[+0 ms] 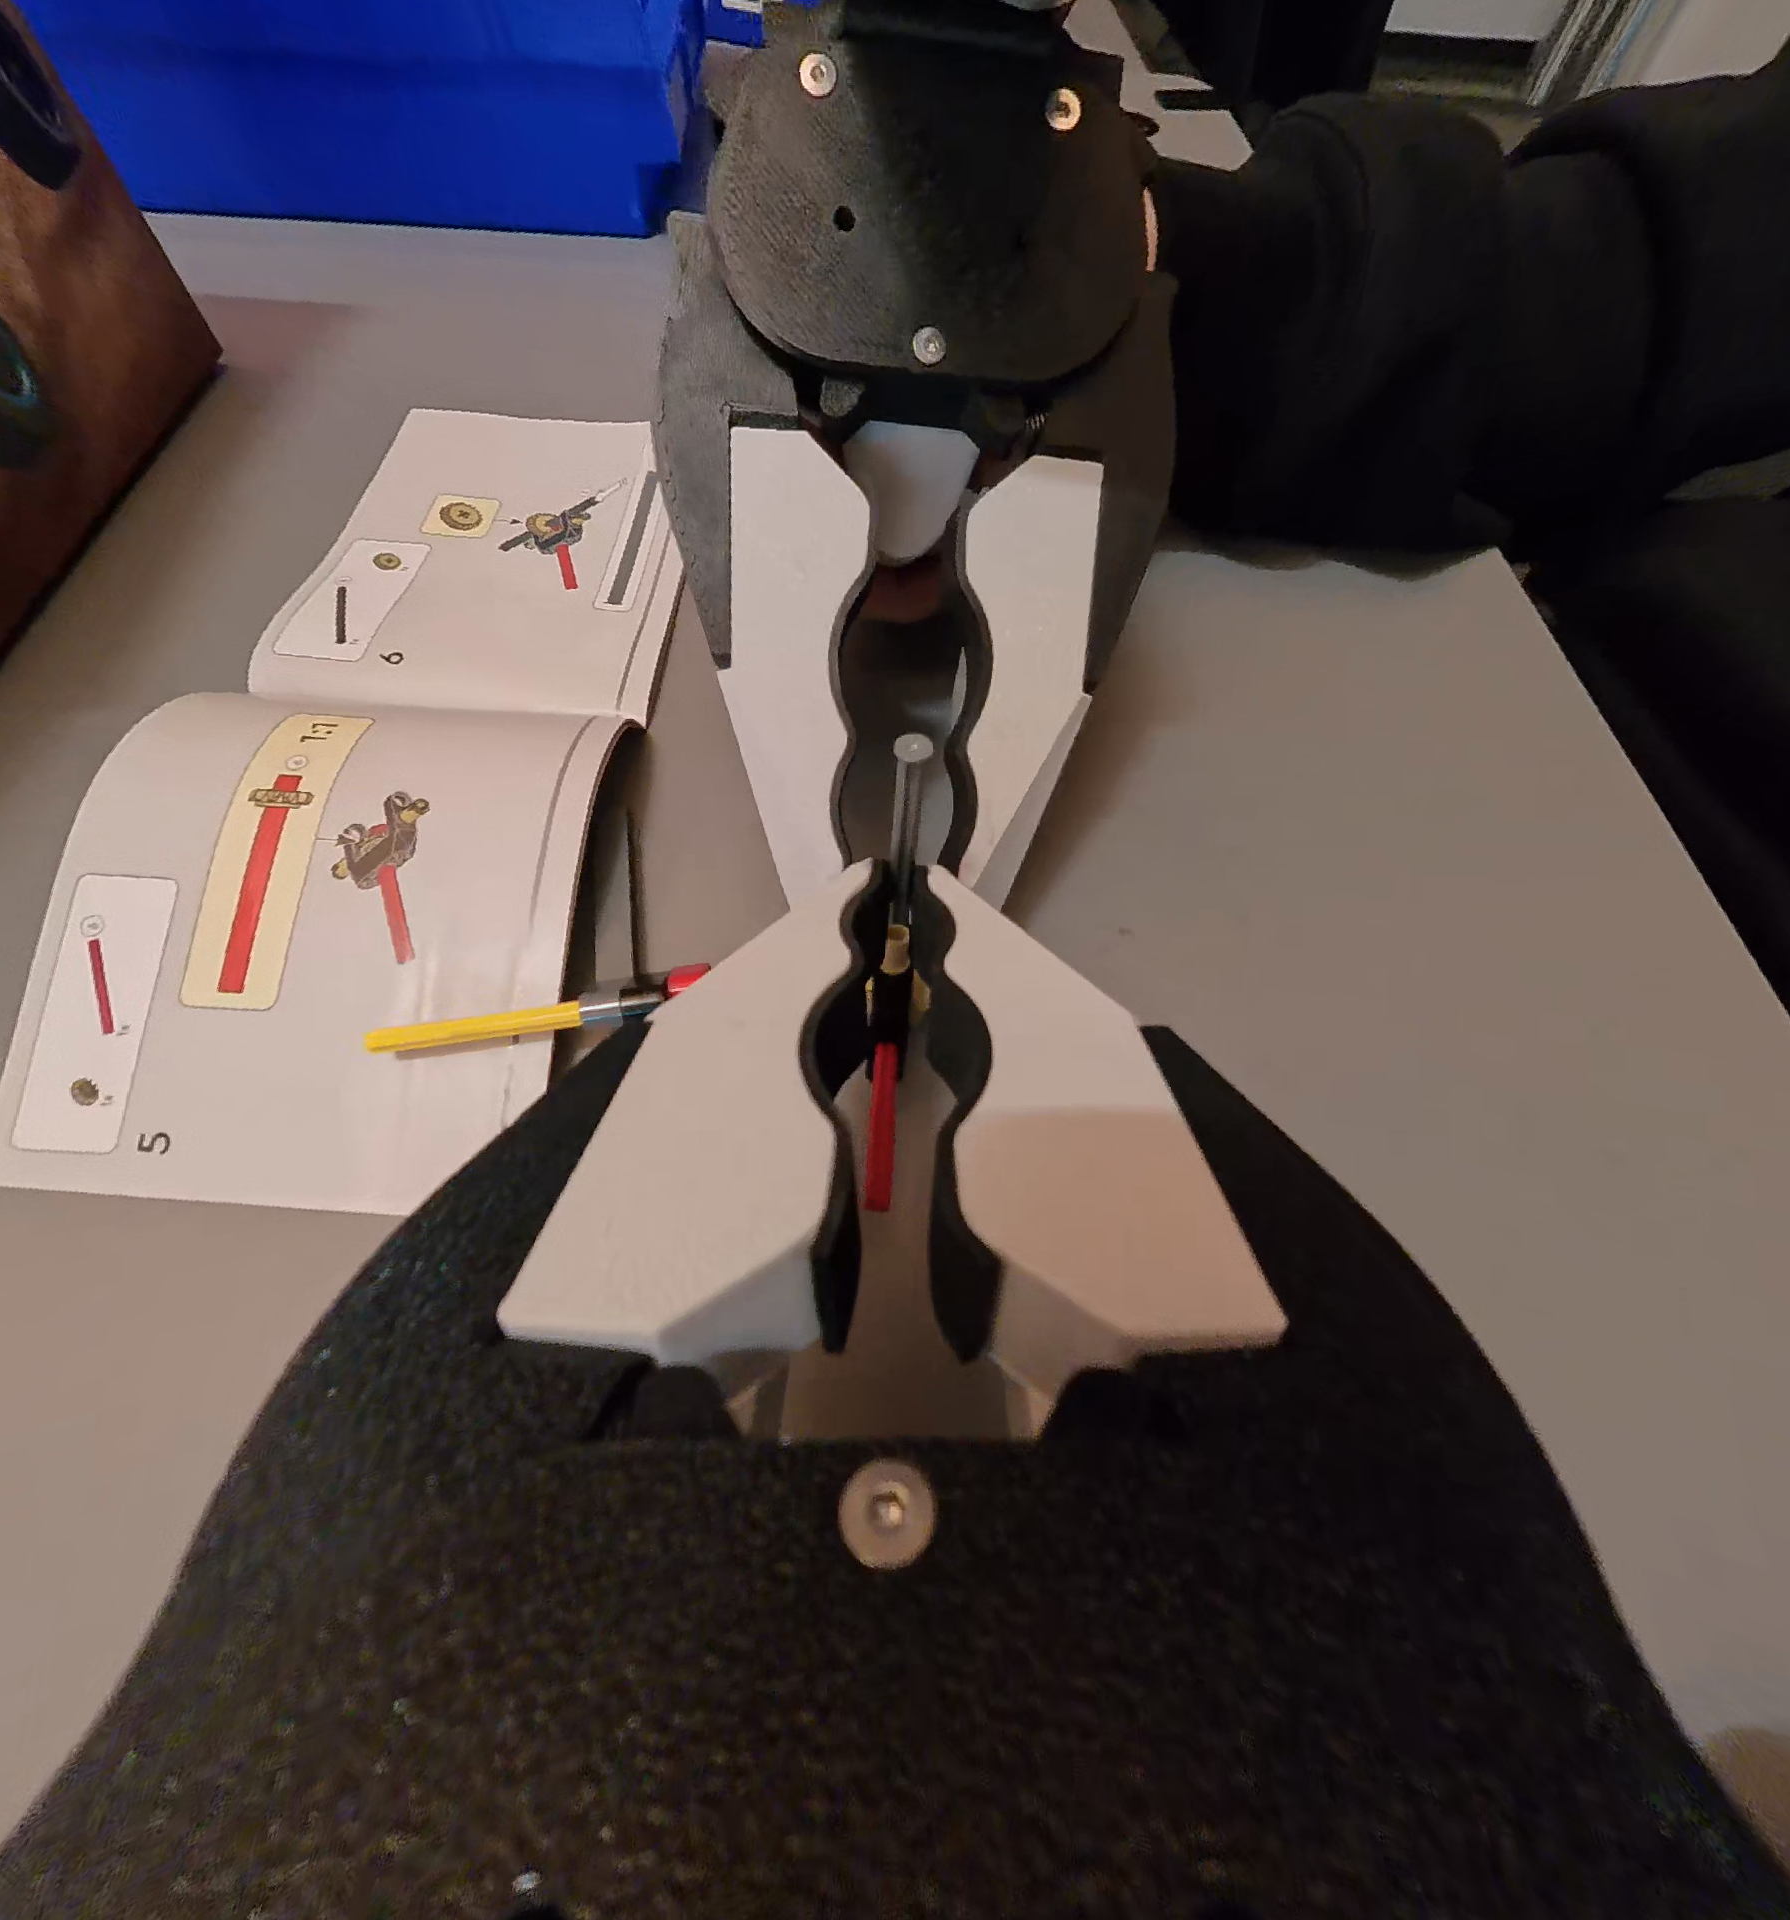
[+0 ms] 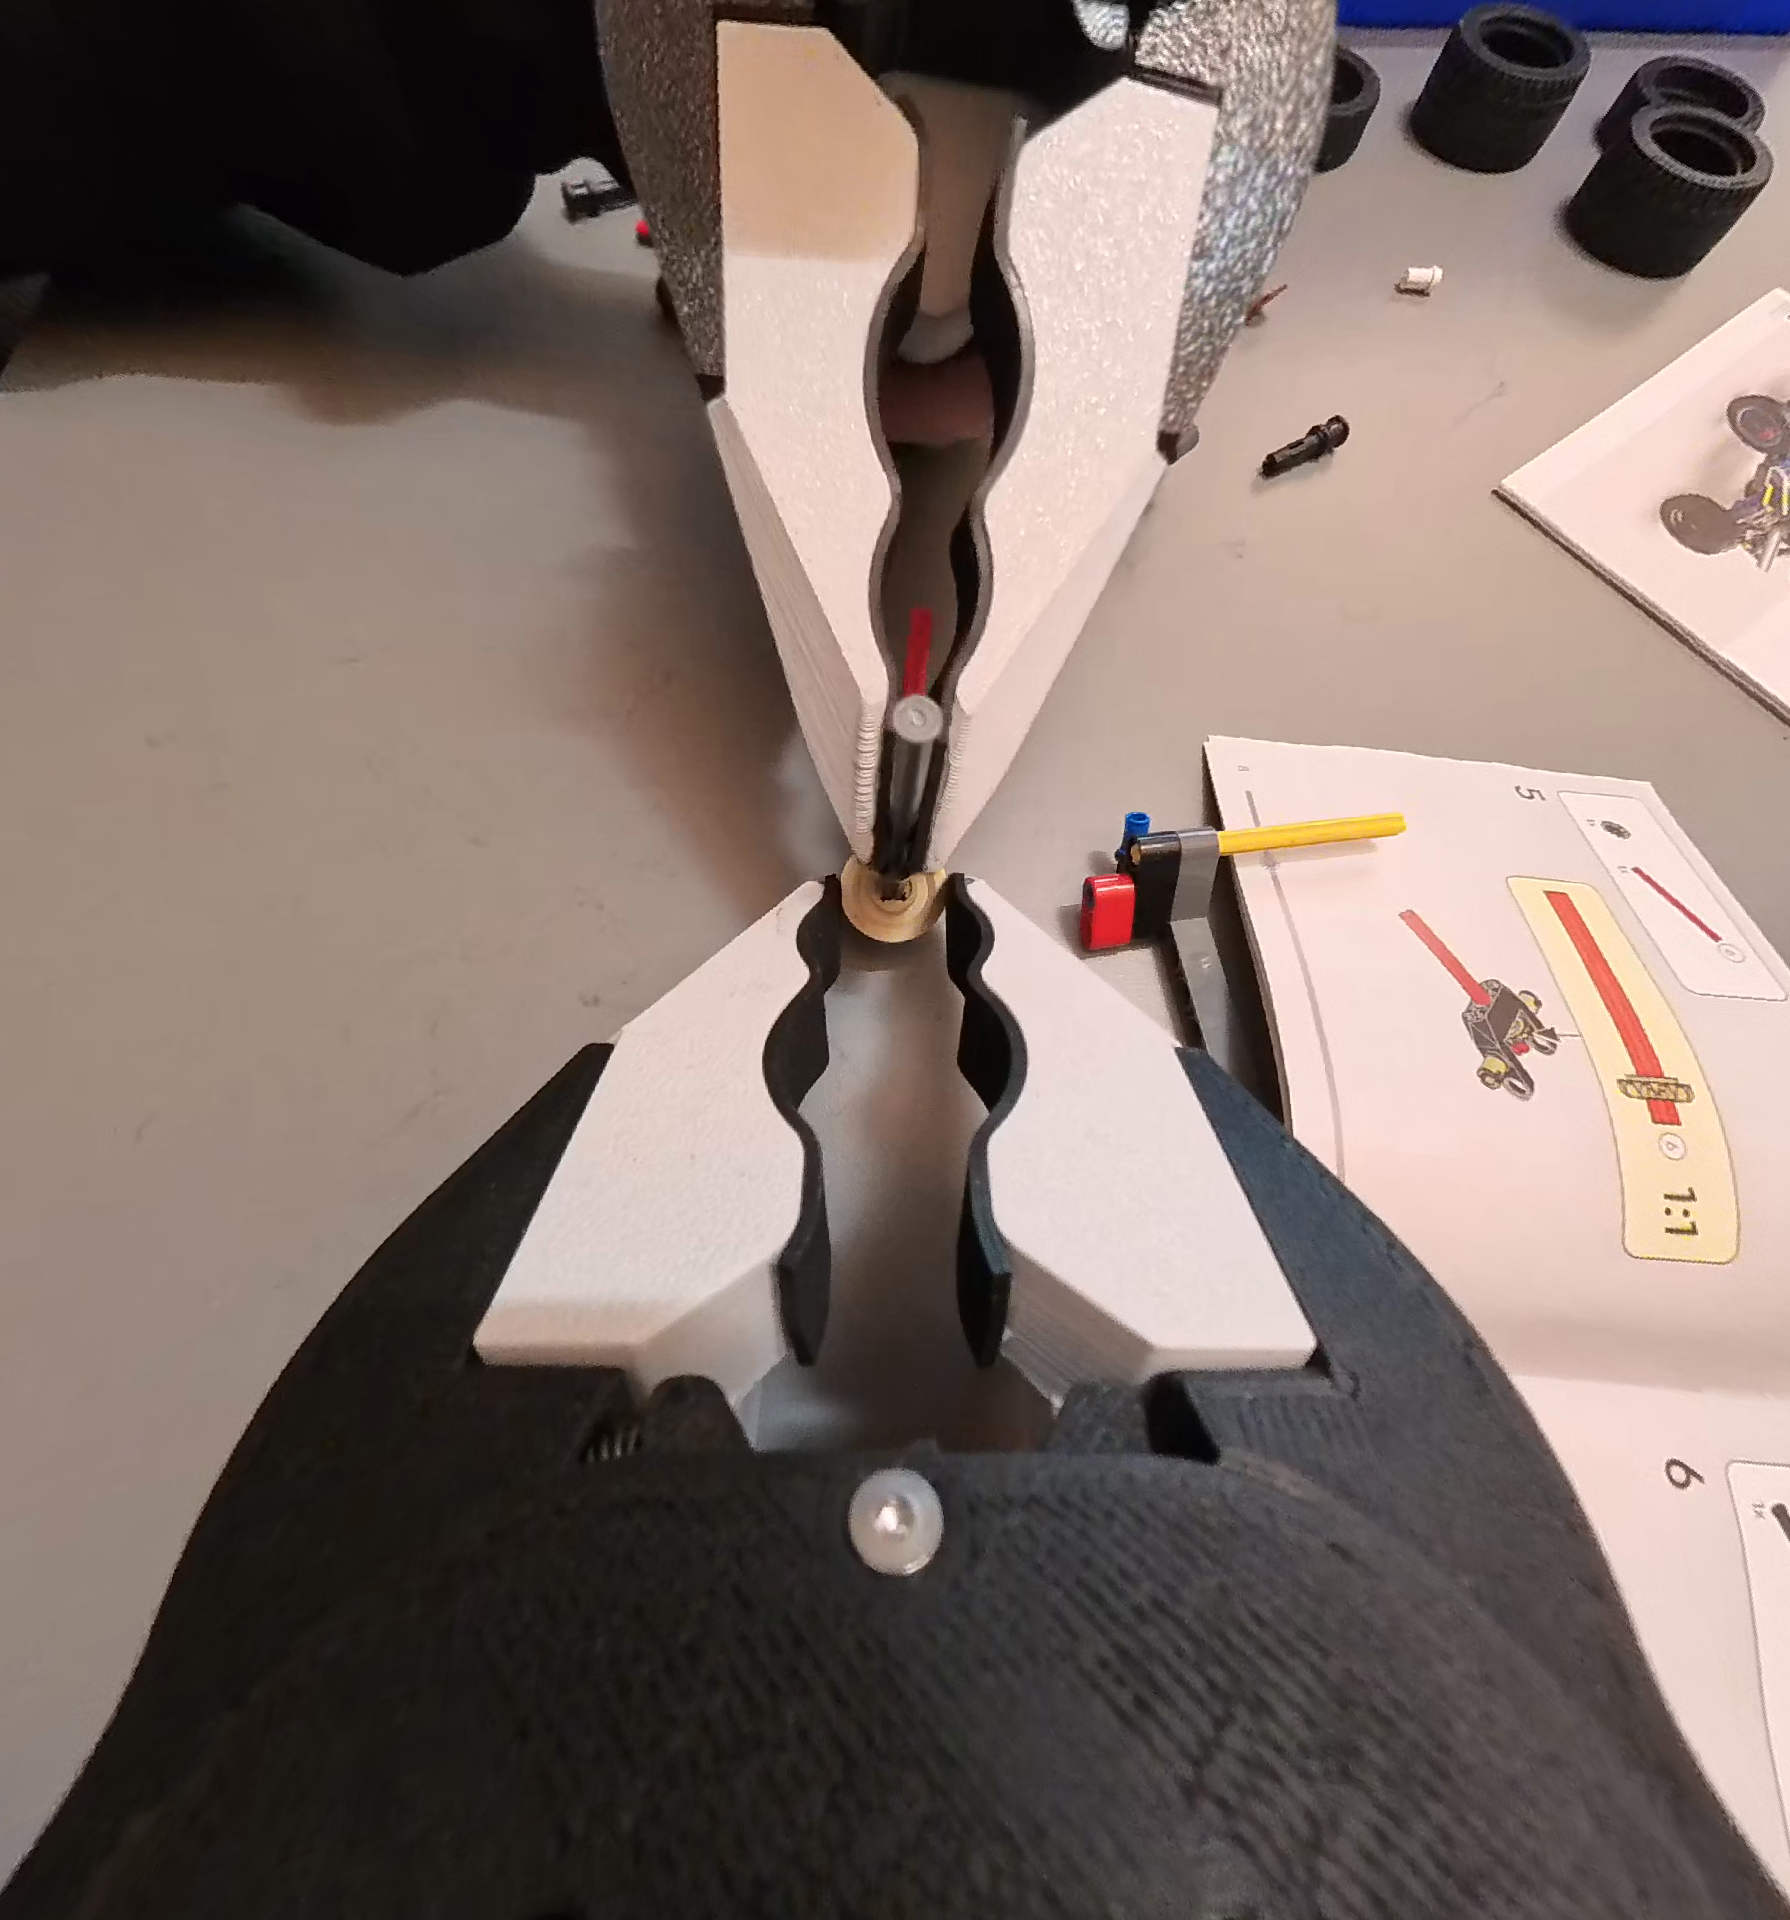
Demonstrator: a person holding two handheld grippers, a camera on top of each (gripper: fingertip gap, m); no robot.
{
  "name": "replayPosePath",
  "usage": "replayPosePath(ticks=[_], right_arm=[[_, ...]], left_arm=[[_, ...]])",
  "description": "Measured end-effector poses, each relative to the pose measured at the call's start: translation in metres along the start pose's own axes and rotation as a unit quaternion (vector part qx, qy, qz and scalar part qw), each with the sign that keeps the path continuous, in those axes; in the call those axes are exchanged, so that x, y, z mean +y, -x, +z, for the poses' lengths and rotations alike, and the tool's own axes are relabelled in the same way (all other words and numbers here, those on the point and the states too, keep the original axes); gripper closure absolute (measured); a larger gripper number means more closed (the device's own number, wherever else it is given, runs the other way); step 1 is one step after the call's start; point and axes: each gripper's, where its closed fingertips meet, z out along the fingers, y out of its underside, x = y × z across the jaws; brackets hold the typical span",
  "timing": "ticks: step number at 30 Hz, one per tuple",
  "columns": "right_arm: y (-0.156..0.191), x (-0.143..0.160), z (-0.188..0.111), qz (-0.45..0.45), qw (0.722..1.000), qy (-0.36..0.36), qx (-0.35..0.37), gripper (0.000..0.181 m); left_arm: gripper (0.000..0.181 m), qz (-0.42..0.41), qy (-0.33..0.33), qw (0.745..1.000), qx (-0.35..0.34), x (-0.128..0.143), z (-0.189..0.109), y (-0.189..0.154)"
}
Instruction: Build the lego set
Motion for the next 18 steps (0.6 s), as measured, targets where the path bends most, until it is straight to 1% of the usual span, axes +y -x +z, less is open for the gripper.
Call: replayPosePath(ticks=[5, 11, 18], right_arm=[[-0.0007, -0.0002, 0.0004, 0.0, 1.0, 0.001, 0.002, 0.162], [-0.0006, -0.0016, 0.001, -0.002, 1.0, -0.002, 0.003, 0.162], [-0.0018, -0.0018, 0.0008, 0.0, 1.0, -0.003, 0.006, 0.162]], left_arm=[[0.18, 0.005, 0.001, 1.0, 0.006, 0.0003, -0.0002, 0.0016], [0.179, -0.016, -0.004, 1.0, 0.012, 0.0024, -0.0048, -0.0006], [0.178, -0.007, 0.02, 1.0, -0.018, 0.0099, -0.0056, 0.0043]])
